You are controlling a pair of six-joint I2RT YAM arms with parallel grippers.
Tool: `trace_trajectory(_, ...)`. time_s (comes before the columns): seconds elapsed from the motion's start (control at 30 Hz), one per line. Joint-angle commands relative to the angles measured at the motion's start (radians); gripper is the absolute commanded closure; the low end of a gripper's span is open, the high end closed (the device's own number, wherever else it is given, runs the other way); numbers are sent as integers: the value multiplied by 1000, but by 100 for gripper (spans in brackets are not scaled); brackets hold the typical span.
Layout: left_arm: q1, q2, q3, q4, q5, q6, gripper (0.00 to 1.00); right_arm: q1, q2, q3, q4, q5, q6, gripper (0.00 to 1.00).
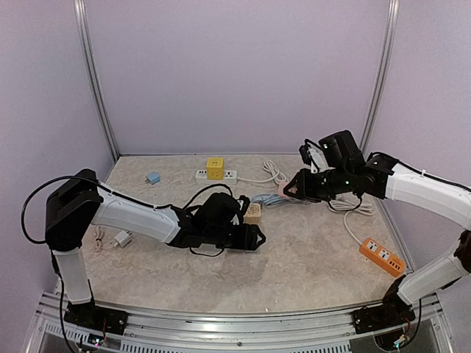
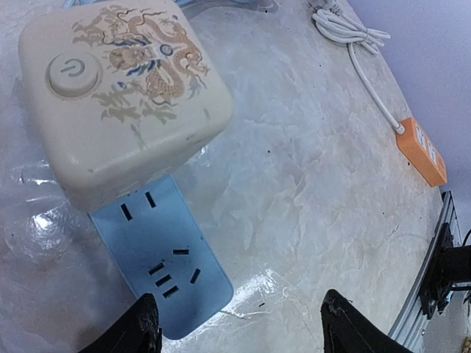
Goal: Insert the plug
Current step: Adjust the socket at the center of the board, then insert the plug into the socket slot.
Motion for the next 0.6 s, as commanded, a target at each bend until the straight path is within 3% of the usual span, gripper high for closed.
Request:
trace_trajectory(0.0, -4, -101, -95, 33, -57, 11, 28, -6, 72, 16, -41, -144, -12, 100)
trace_trajectory(0.13, -2, -170, -172, 43, -107, -1, 28, 0, 140, 45, -66, -209, -25, 100)
trace_trajectory(0.33, -12, -305, -299, 103, -185, 9, 21, 28, 245, 153, -181, -176, -71, 100)
trace_trajectory(0.5, -14, -419, -382, 107, -290, 43, 2, 69, 341, 244, -236, -164, -62, 100)
trace_trajectory(0.57, -15, -473, -417, 111, -328, 48, 1, 86, 378, 270, -251, -161, -52, 100)
